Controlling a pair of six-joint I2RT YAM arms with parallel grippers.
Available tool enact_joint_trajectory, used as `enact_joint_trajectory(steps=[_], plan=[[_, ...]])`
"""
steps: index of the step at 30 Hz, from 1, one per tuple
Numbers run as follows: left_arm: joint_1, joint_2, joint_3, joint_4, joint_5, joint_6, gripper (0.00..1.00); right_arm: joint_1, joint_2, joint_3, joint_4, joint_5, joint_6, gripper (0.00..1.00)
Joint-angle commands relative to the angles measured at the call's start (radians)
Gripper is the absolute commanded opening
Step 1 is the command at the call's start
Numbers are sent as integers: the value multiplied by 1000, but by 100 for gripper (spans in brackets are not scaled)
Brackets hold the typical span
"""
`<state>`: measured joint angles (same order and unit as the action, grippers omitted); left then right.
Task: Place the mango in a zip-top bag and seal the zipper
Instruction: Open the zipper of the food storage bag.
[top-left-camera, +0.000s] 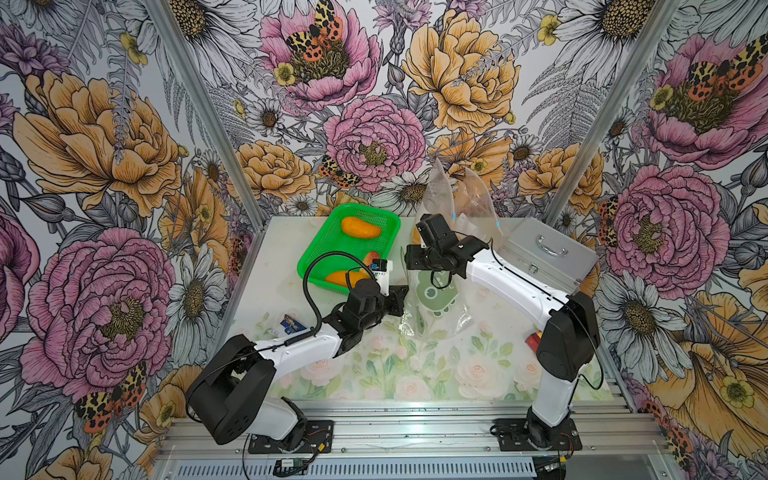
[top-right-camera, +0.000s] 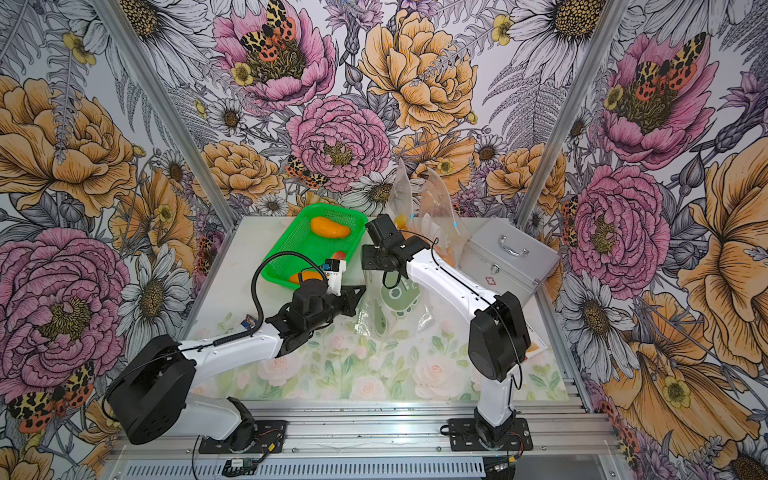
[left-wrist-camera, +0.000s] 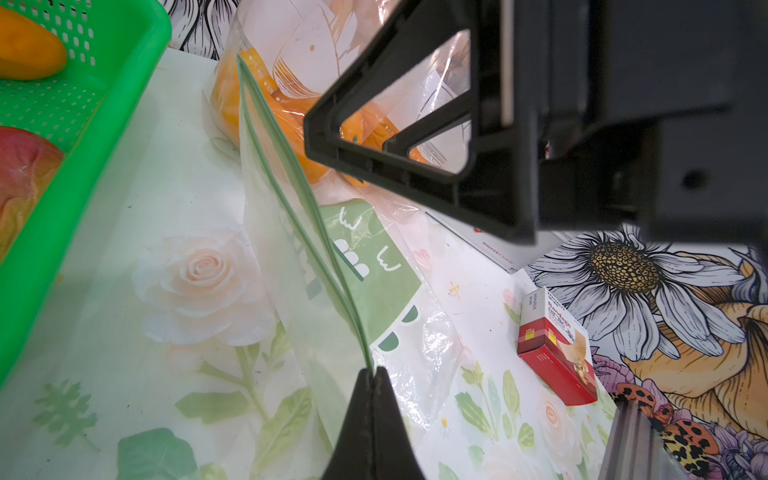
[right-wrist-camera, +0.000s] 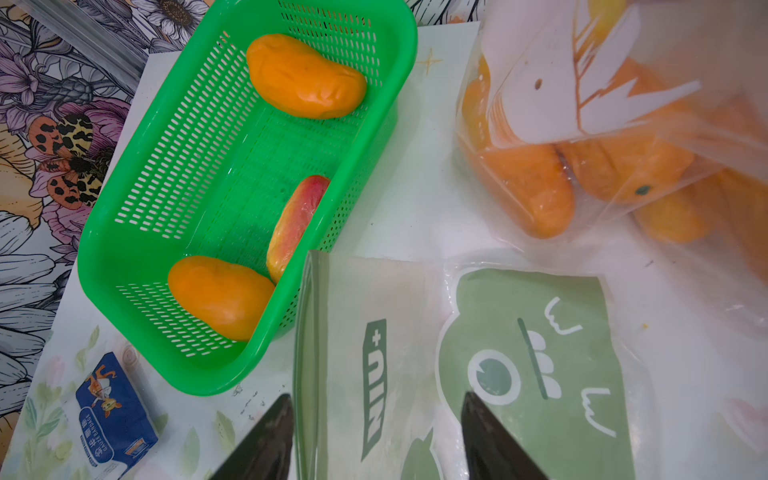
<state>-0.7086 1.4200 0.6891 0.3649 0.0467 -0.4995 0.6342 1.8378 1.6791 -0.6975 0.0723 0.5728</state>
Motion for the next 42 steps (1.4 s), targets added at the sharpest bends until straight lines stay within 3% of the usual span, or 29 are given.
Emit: enact_joint_trajectory(steps=[1,9,21,25,32,37,42], plan=[[10,14,-8,36,19,-13,0,9,0,34,-15,33,-23,65],[10,15,-10,41,17,-12,0,16,44,41,-37,25,-22,62],[11,16,-15,49,2,-19,0,21,86,45,-72,33,-24,49],[9,23,-14,60,-7,-27,0,38,101,36,-76,24,-19,37],[12,24,-26,71,-19,-68,0,48,88,37,-75,32,-44,3],[26,-9,-56,74,-68,-117,43,48,56,31,-73,44,-66,0],[37,-13,-49,74,-57,-131,63,48,39,33,-73,10,-73,0]])
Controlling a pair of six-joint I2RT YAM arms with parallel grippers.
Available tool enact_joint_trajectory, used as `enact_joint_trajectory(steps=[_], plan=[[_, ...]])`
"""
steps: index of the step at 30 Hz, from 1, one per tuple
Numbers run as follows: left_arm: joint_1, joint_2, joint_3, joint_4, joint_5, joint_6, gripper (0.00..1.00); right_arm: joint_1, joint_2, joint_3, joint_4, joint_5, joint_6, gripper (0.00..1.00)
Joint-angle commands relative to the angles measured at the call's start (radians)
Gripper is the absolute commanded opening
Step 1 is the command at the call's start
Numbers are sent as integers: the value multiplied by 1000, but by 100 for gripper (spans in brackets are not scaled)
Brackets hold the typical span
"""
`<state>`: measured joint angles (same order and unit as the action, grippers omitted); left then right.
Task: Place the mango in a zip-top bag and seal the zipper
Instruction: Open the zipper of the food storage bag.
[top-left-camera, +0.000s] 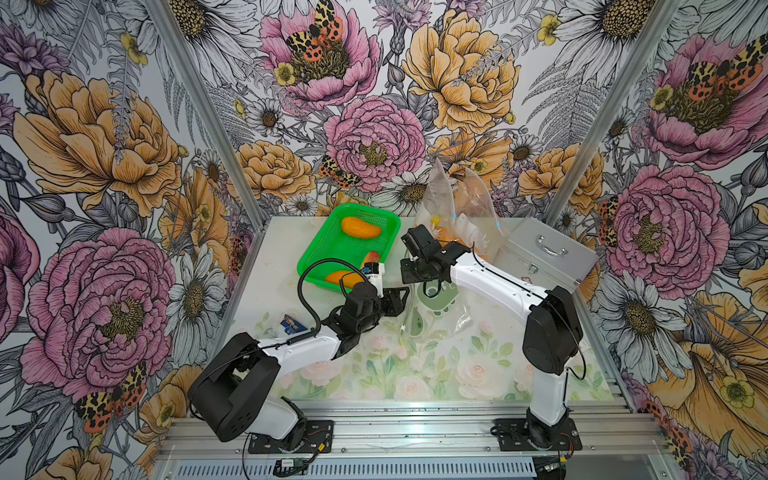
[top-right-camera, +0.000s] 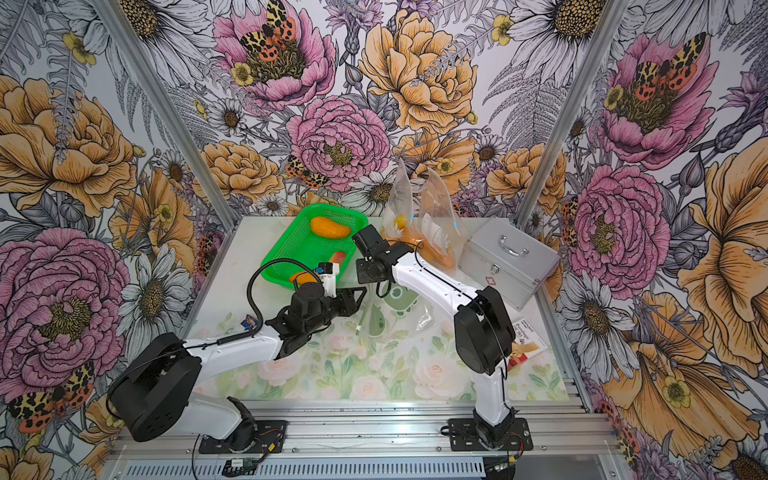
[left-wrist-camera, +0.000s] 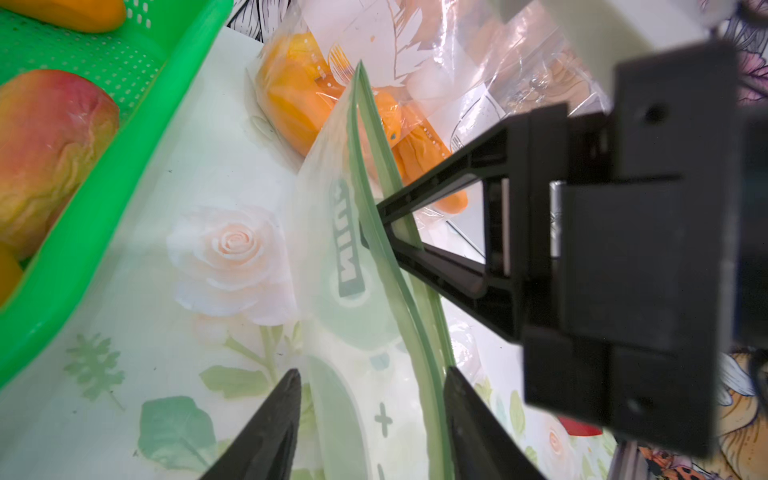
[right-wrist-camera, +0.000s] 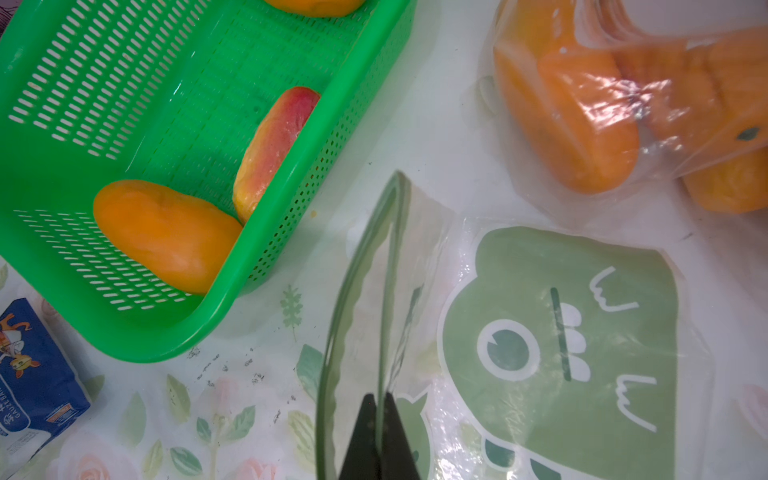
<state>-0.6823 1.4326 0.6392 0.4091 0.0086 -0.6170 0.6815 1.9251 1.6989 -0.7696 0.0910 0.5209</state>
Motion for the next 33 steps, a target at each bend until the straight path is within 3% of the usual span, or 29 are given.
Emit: enact_joint_trajectory(steps=[1,6,23,33], plan=[[11,-21,8,30,-9,-20,65,2,-49,13,0,-16,-21,0],[12,4,35,34,-9,-44,74,1,-53,13,2,-46,-19,0],[49,139,172,34,1,-77,72,9,-112,-42,4,-39,0,0],[60,-3,108,-22,-95,-125,74,8,-149,-76,5,-8,0,0]])
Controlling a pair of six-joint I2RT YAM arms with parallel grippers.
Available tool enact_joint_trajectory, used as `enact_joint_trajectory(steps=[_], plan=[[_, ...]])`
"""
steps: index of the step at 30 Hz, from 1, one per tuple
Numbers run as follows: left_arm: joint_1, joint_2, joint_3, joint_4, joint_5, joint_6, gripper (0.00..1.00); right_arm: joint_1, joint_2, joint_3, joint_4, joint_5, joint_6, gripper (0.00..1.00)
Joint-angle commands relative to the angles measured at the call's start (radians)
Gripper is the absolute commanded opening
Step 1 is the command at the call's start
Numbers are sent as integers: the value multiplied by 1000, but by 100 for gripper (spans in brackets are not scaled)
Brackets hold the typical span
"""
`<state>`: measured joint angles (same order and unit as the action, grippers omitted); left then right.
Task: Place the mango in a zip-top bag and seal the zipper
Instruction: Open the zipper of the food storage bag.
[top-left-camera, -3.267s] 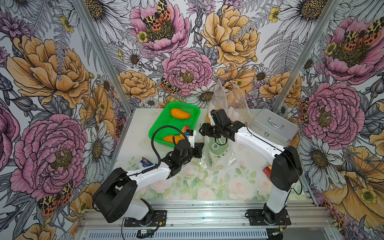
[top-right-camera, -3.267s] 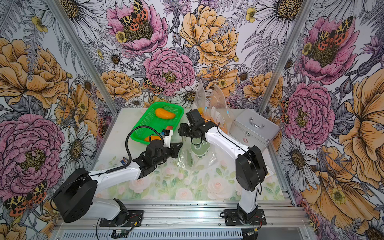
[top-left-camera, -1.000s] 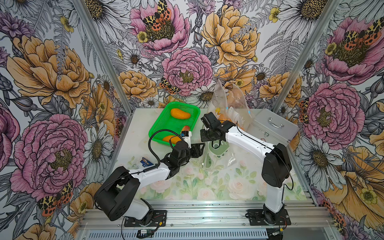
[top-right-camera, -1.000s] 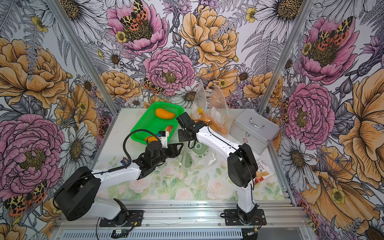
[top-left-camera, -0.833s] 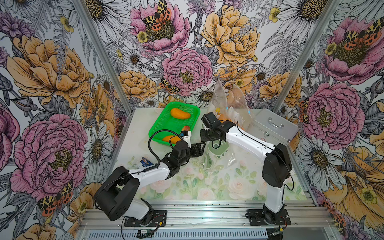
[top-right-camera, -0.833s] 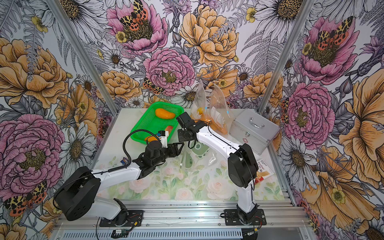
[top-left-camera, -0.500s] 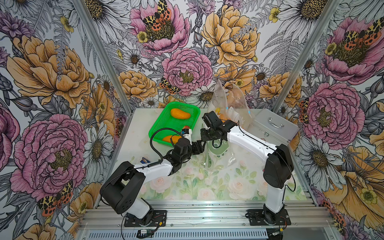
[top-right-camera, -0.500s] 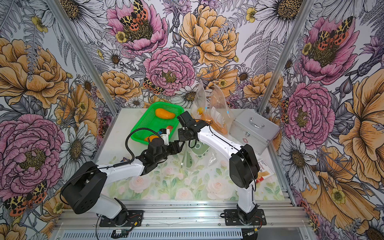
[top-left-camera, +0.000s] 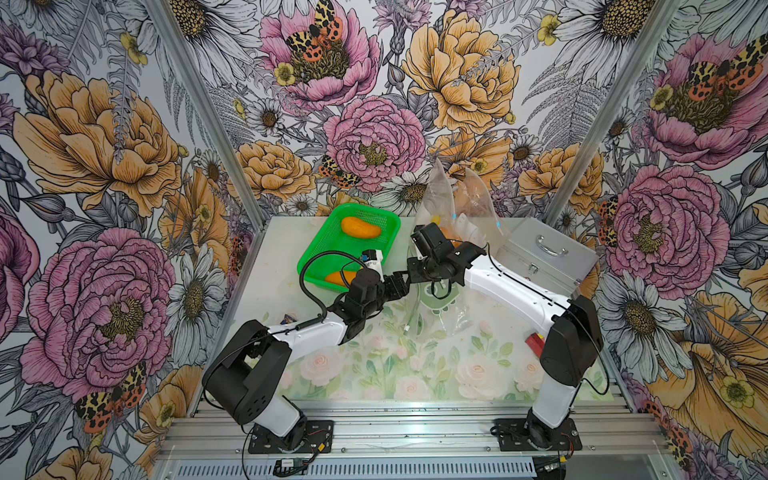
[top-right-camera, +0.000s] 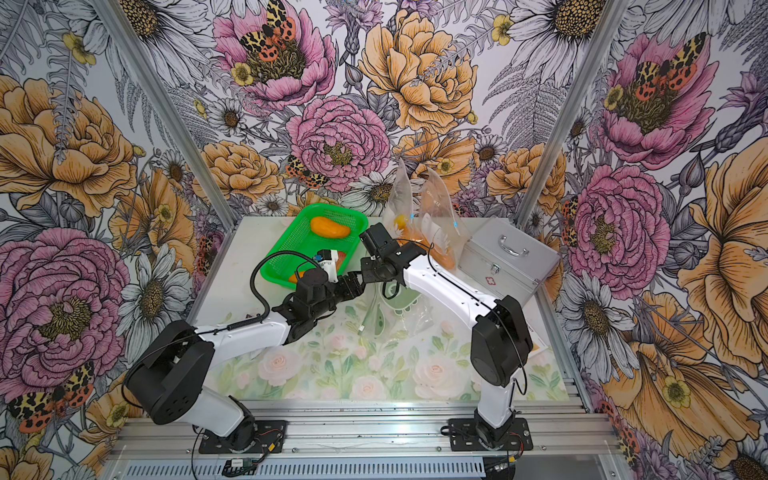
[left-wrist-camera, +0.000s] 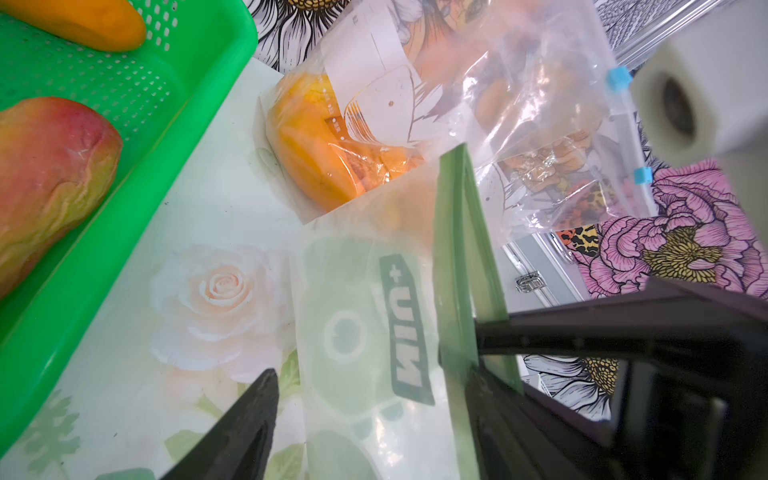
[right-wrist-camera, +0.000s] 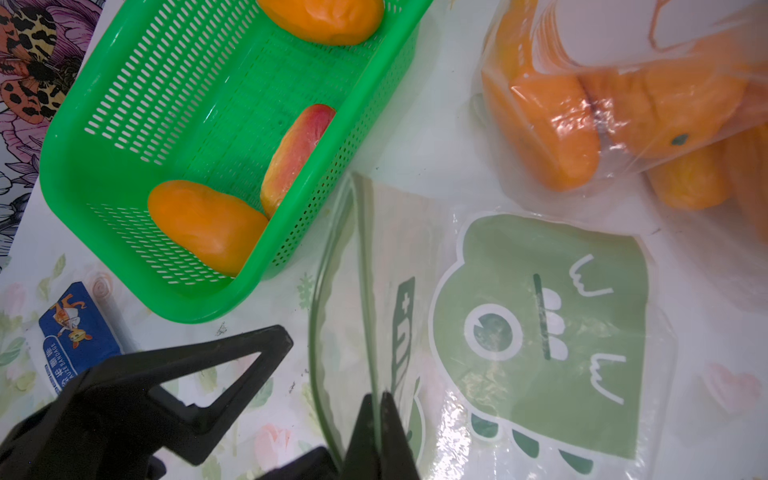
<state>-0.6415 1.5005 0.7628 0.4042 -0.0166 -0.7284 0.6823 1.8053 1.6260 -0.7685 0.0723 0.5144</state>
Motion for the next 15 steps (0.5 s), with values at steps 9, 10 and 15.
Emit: enact_joint_trajectory(steps=[9,10,15], plan=[[49,-74,48,-43,16,31,87,8,-26,2,10,-25,11,0],[50,-61,59,-44,26,35,87,8,-27,2,14,-32,10,0],[59,6,116,-55,89,48,86,8,-34,-1,23,-56,6,0]])
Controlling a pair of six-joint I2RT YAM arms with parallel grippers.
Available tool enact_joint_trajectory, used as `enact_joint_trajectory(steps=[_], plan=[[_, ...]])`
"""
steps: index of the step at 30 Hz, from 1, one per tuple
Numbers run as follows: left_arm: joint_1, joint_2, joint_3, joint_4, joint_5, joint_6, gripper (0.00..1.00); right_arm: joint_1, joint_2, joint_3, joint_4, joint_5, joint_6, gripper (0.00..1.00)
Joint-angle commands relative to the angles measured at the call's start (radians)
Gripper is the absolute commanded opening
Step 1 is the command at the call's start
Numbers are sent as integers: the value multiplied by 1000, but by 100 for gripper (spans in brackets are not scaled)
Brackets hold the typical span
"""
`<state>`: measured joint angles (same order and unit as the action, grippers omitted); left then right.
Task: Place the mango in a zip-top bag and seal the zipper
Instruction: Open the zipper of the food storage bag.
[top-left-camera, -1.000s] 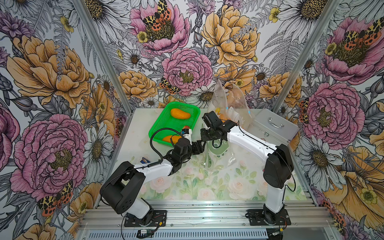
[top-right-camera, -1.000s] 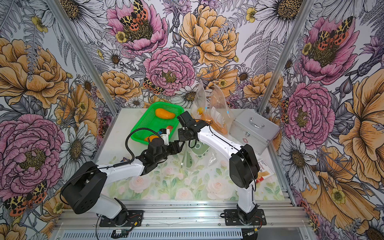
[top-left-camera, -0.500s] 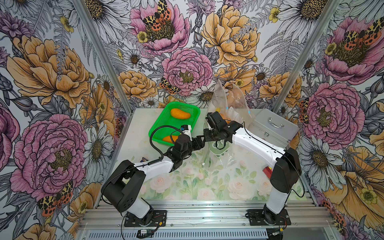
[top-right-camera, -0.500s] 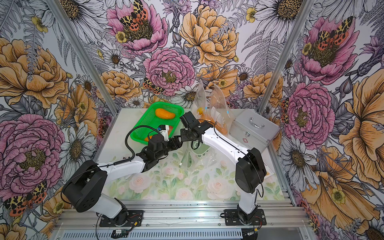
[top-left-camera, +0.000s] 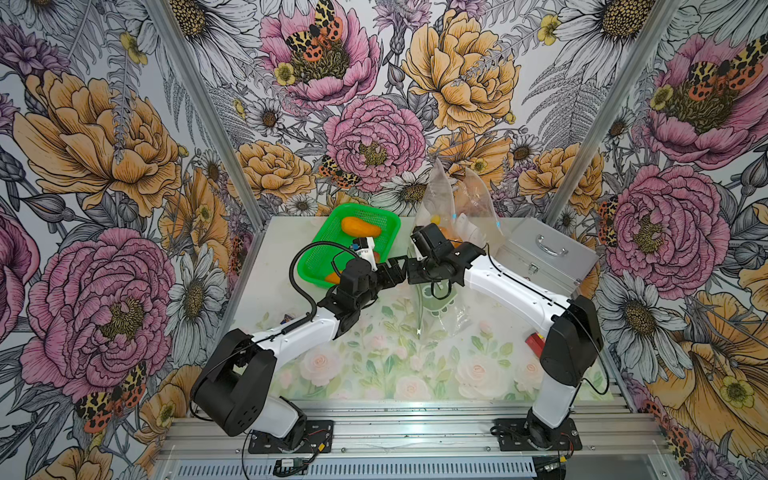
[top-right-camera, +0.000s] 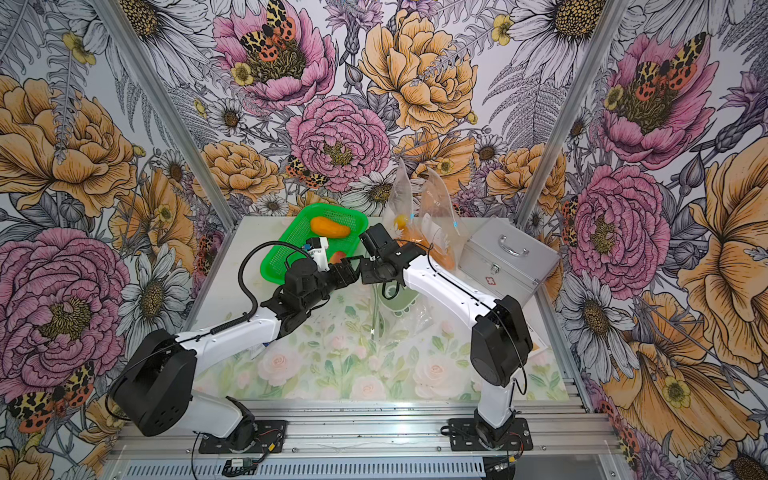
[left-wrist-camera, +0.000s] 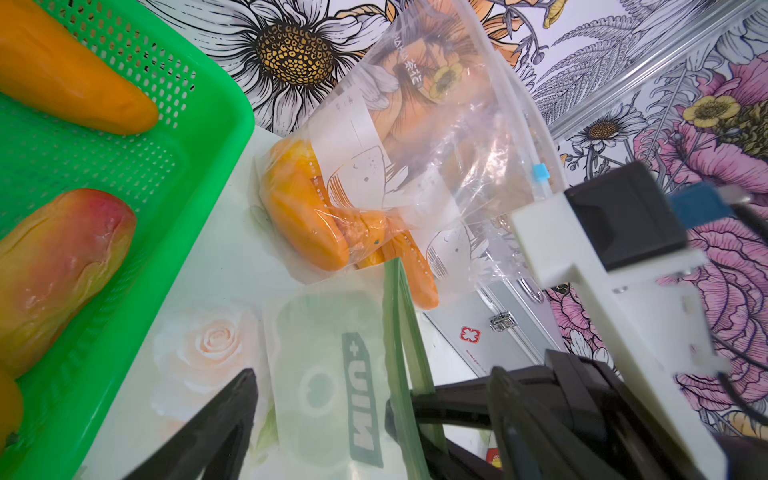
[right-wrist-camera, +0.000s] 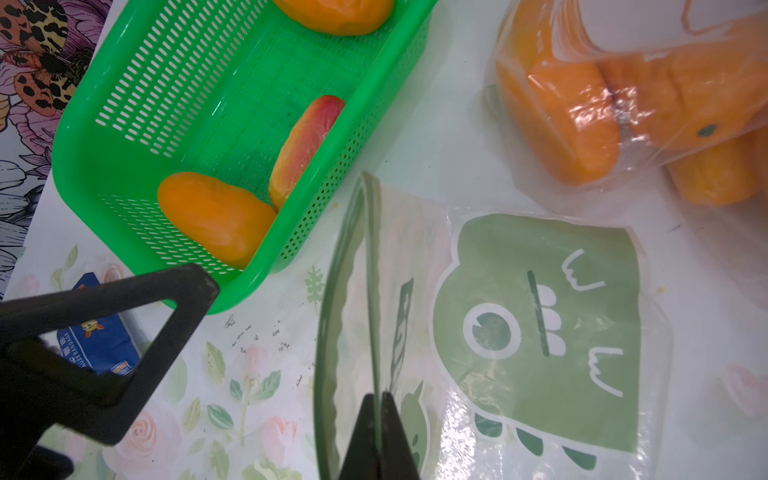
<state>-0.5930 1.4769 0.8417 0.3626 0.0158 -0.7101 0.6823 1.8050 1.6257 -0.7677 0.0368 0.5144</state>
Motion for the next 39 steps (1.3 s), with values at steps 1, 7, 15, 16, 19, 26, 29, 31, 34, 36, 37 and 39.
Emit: enact_joint_trajectory(steps=[1,7,15,16,19,26,29,31,34,36,37,39], plan=[[10,40,45,-14,63,31,86,8,-34,-1,22,-21,4,0],[10,80,59,-31,83,26,81,7,-35,1,22,-11,7,0],[11,72,19,-65,79,31,63,-5,-35,25,22,-6,10,0],[11,72,17,-73,78,36,62,-6,-34,27,21,-6,9,0],[11,65,19,-106,56,45,57,-6,-37,27,21,5,10,0],[9,72,30,-149,63,30,47,-2,-47,13,18,44,13,0],[-2,90,29,-148,78,4,46,3,-46,7,19,64,16,0],[-10,103,27,-146,76,-16,42,6,-47,-3,19,76,19,0],[-14,110,25,-142,73,-36,23,10,-50,-25,9,111,32,0],[-14,103,24,-140,61,-46,7,15,-53,-43,-11,156,42,2],[-14,96,23,-140,57,-52,2,17,-56,-50,-19,174,47,3],[-14,80,23,-140,52,-69,0,27,-63,-70,-30,210,60,8]])
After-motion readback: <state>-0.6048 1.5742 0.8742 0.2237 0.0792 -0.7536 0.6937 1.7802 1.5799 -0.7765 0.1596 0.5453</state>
